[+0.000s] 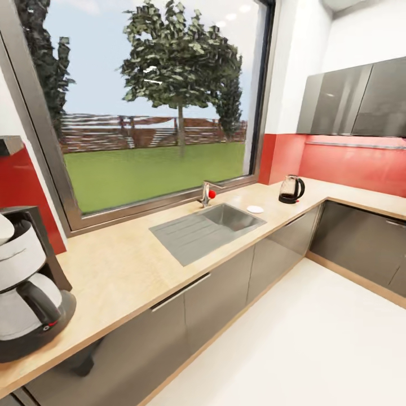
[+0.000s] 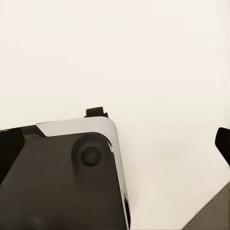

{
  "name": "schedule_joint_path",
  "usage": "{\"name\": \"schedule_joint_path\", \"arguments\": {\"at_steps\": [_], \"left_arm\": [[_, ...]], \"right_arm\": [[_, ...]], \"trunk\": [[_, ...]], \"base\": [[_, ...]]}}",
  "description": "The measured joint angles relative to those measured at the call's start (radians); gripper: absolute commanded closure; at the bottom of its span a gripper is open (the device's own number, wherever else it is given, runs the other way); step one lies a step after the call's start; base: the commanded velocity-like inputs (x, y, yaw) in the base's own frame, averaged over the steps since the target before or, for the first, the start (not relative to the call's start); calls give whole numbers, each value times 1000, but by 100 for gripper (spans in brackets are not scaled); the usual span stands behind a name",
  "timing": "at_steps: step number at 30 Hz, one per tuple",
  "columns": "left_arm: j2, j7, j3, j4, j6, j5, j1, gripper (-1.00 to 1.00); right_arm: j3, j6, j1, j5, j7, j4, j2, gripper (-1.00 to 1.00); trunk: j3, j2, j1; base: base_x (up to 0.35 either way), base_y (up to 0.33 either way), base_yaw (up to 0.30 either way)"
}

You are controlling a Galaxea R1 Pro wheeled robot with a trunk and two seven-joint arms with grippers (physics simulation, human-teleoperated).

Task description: Set up a coffee station on the kitchen countertop: keep the coffee maker on the countertop, move the bottle of coffee from the kitchen shelf to the counter next to the coffee maker, place a paper coffee filter on top of the coffee maker, put the saucer next to the coffee maker with the coffee cup on the saucer, and place the electric kettle next to the coffee maker.

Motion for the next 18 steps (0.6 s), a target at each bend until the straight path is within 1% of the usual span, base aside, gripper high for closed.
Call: {"name": "schedule_joint_path", "arguments": {"at_steps": [10, 13, 18], "left_arm": [[0, 0, 0, 0, 0, 0, 0, -100], [0, 0, 0, 0, 0, 0, 0, -100], [0, 1, 0, 0, 0, 0, 0, -100]], "right_arm": [[1, 0, 0, 0, 0, 0, 0, -100], [4, 0, 0, 1, -1, 2, 1, -100], [7, -2, 0, 5, 0, 4, 1, -100]], "trunk": [[0, 0, 0], [0, 0, 0], [0, 0, 0]], "base": [[132, -291, -260], [124, -297, -85], [124, -299, -21]]}}
